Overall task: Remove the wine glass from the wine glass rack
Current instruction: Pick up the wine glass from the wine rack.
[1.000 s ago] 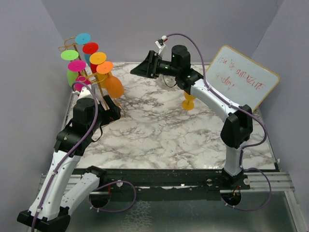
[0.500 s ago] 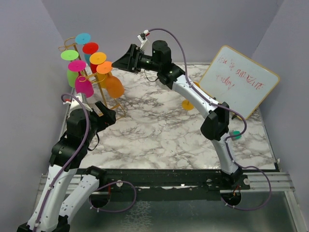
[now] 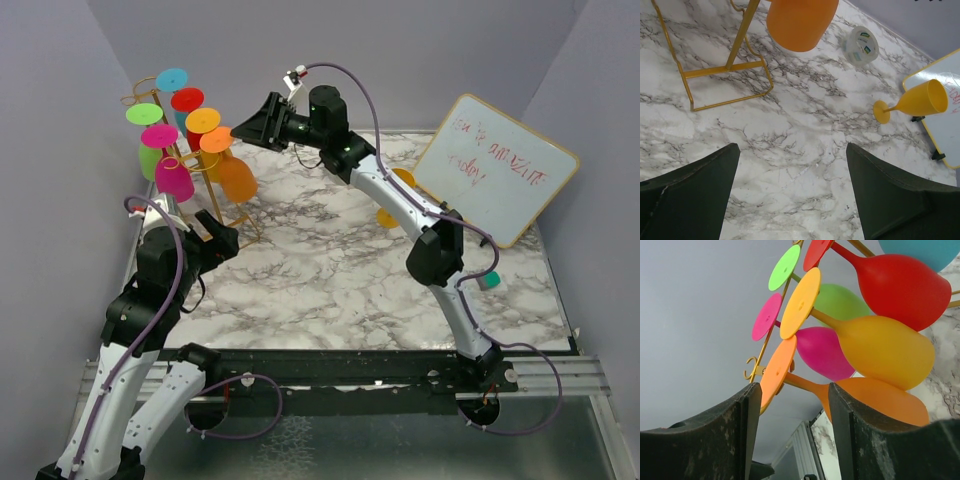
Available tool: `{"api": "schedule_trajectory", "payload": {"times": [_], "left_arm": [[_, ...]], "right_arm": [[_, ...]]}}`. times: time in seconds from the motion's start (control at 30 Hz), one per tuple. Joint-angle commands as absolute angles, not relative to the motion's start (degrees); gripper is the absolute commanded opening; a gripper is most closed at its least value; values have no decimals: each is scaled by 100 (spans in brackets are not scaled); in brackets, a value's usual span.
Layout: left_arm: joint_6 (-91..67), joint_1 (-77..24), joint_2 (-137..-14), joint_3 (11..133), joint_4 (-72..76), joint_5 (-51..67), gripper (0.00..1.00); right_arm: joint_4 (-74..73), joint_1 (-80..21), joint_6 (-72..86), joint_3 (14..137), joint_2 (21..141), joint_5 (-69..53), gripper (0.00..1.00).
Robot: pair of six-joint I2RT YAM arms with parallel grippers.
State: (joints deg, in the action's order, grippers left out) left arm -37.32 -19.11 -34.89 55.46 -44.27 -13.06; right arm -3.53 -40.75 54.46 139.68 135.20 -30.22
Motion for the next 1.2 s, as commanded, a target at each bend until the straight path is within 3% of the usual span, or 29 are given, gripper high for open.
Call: {"api": "schedule_trajectory", "payload": {"times": [0.0,0.63,1.17], "left_arm": [[-3788,-1881,-3426,5476,-4440,-1469,88],[-3788,-1881,-3349,5493,-4436,-1625,86],[-3710,-1881,-3365,5544,-4433,-1687,85]], "right_arm": [[-332,-4121,5605,14245,13650,-2919,60],[-378,-4245,5754,14590,13931,-2978,44],[-252,-4254,5906,14651,13888,-3027,20]]}}
